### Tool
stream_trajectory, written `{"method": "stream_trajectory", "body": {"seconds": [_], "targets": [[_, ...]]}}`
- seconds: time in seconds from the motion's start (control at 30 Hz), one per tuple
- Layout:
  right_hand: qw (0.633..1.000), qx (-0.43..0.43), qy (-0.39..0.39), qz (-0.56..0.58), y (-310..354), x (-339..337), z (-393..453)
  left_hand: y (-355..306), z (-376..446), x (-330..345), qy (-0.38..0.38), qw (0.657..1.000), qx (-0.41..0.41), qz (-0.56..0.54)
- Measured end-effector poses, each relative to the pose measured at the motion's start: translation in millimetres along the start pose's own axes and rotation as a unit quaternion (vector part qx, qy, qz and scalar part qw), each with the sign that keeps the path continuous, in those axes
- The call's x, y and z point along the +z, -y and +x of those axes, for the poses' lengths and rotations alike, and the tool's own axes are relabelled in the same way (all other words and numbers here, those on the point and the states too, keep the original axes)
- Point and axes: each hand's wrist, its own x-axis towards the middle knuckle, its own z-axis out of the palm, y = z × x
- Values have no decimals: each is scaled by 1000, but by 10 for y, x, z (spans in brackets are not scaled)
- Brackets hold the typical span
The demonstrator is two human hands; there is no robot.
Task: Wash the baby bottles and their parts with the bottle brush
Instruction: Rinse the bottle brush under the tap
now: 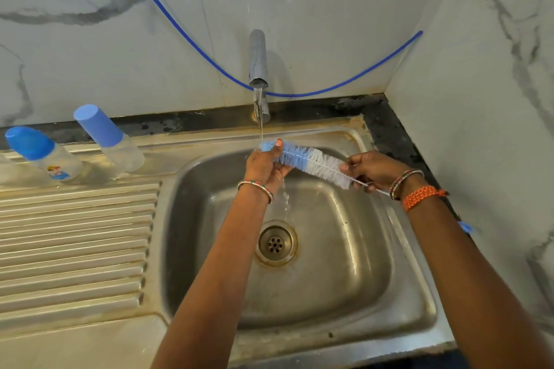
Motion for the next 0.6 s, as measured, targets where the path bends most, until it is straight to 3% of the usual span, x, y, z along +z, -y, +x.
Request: {"method": "stream_trajectory", "body": {"seconds": [0.2, 0.6], "targets": [[999, -45, -11, -29, 341, 269, 60, -271, 105, -297, 32, 997, 40, -61], [998, -42, -35, -40, 291, 73, 88, -147, 40, 11, 36, 972, 46, -228]]}}
